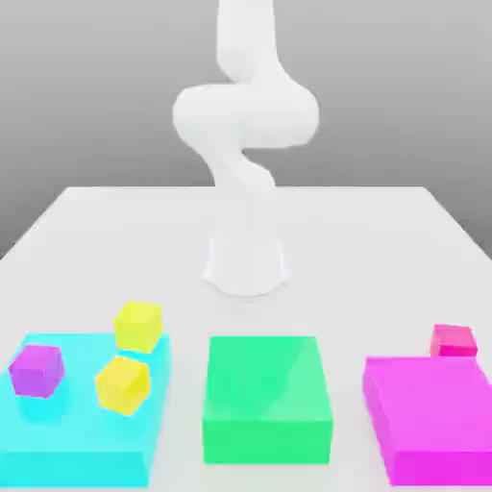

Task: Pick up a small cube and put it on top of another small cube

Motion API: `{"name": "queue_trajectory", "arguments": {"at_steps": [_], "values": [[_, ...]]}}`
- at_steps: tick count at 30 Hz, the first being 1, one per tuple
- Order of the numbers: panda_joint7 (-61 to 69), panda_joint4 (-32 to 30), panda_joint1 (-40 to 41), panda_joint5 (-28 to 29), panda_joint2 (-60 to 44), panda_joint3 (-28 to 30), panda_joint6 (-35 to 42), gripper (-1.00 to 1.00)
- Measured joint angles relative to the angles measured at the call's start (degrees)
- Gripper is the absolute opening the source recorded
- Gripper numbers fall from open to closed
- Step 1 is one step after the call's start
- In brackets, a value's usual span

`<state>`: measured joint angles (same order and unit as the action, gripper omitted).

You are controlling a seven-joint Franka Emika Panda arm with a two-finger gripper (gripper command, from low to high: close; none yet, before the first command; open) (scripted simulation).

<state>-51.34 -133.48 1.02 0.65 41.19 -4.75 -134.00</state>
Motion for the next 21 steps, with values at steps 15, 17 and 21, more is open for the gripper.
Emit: {"name": "queue_trajectory", "arguments": {"at_steps": [15, 17, 21], "values": [[-36.71, -10.25, 3.43, 8.77, -27.81, -28.09, -13.47, 0.00], [-42.18, -11.57, 3.04, 10.83, -31.74, -30.93, -15.15, 0.00], [-53.34, -14.19, 0.02, 15.19, -39.73, -34.78, -18.47, 0.00]]}}
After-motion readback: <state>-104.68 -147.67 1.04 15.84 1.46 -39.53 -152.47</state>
